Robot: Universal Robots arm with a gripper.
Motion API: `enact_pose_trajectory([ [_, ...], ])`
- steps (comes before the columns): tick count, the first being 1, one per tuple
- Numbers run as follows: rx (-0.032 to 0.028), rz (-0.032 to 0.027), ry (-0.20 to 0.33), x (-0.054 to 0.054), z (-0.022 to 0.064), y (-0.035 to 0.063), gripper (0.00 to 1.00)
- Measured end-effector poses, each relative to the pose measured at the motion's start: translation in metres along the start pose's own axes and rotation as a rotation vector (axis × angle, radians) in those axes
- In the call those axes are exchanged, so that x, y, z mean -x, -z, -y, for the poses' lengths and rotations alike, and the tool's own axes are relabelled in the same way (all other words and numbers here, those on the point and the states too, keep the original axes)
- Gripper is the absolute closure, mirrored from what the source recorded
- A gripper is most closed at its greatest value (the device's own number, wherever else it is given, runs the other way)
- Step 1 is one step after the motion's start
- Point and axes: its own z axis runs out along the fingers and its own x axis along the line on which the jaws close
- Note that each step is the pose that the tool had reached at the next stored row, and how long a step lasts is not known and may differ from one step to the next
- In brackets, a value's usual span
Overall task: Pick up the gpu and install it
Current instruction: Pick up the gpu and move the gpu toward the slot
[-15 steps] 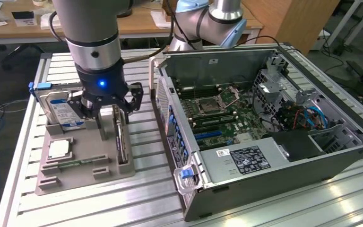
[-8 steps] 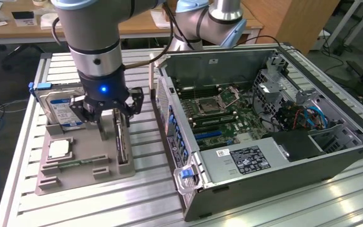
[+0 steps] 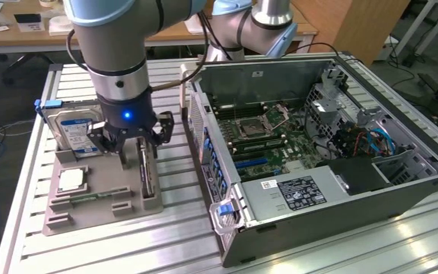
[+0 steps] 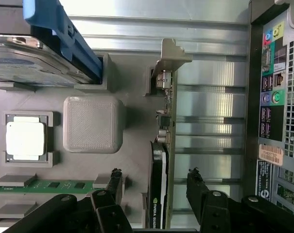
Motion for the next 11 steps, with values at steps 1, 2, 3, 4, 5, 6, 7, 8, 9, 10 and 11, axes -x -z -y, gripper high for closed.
enact_pose_trajectory([
  [1,-0.0003,0.0001,0.0,0.0,0.0001,-0.0018,0.35],
  [2,-0.001,0.0001,0.0,0.0,0.0001,-0.0036,0.35],
  [3,-0.0018,-0.0001,0.0,0.0,0.0002,-0.0054,0.35],
  [4,-0.0023,0.0001,0.0,0.001,0.0001,-0.0071,0.35],
  [5,-0.0031,-0.0001,0.0,0.001,-0.0006,-0.0085,0.35],
  [6,-0.0038,-0.0001,0.0,0.001,-0.0014,-0.0102,0.35],
  [7,-0.0048,0.0,0.0,0.001,-0.0019,-0.012,0.35],
  [8,-0.0061,0.0,0.0,0.001,-0.002,-0.0138,0.35],
  [9,-0.0071,0.0,0.0,0.001,-0.0019,-0.0155,0.35],
  [10,-0.0079,-0.0001,0.0,0.001,-0.0018,-0.0173,0.35],
  [11,-0.0083,0.0,0.0,0.001,-0.0018,-0.0191,0.35],
])
